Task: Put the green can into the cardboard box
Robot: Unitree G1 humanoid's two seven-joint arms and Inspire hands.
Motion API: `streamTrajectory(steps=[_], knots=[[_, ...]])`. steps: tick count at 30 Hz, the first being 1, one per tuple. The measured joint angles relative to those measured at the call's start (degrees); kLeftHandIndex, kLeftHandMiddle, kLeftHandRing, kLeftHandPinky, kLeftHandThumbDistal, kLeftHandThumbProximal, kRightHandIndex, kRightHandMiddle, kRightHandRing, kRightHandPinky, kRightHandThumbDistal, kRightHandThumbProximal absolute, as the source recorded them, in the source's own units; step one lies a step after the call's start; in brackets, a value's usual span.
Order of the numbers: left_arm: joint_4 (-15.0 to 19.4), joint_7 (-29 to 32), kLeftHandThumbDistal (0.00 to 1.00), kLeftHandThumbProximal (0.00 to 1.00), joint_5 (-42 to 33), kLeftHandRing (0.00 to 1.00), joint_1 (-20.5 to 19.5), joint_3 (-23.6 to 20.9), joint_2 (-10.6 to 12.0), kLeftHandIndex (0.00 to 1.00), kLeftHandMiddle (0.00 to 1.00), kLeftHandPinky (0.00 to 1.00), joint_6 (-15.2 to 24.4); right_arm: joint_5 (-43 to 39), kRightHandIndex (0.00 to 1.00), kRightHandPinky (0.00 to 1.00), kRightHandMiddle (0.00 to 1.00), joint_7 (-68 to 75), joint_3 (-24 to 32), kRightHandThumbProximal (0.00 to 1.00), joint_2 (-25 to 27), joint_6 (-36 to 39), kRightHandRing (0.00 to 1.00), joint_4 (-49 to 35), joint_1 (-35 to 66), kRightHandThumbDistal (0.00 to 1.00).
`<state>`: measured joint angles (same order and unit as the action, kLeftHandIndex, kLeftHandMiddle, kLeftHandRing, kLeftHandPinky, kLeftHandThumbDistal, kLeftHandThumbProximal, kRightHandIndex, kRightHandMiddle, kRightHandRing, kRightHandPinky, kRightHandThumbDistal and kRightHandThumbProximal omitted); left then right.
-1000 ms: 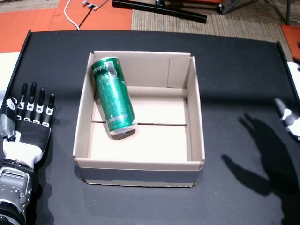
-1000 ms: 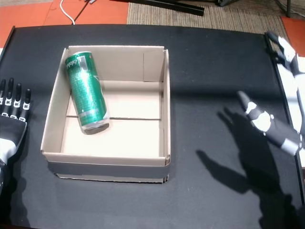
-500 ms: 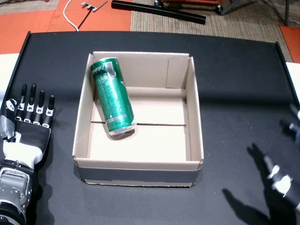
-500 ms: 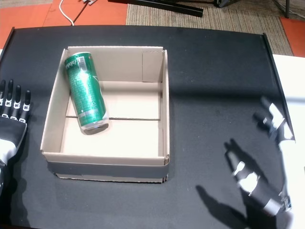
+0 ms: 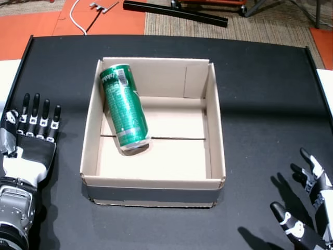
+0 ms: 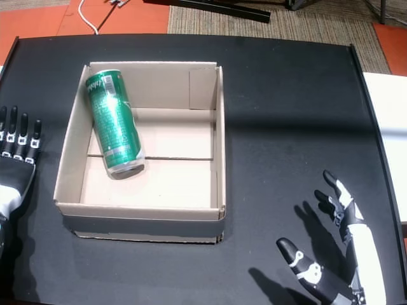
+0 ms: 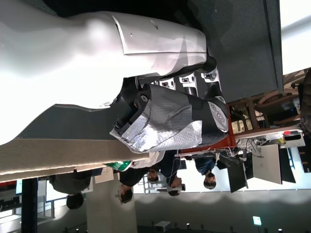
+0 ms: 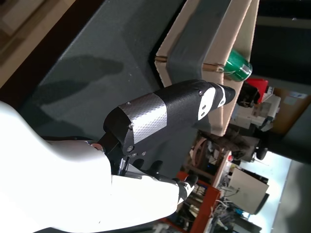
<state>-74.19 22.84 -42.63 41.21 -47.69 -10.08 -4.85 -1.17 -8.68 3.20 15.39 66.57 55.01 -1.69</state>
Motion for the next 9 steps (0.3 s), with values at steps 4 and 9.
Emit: streamTrajectory(steps=[4, 9], knots=[[0.00, -0.25, 0.00, 0.53, 0.00, 0.63, 0.33, -0.05, 0.00, 0.55, 0.51, 0.74, 0.01, -2.62, 0.92, 1.00, 0.95, -3.78, 0.16, 0.57, -1.41, -1.02, 0.99, 1.19, -0.80, 0.95], [0.00, -0.17, 0.00, 0.53, 0.00, 0.64, 0.26, -0.13, -0.01, 0.56, 0.53, 0.76, -0.08, -2.87, 0.92, 1.00, 0.93, -4.32, 0.89, 0.53, -1.60, -1.34, 0.98, 1.43, -1.40, 0.95]])
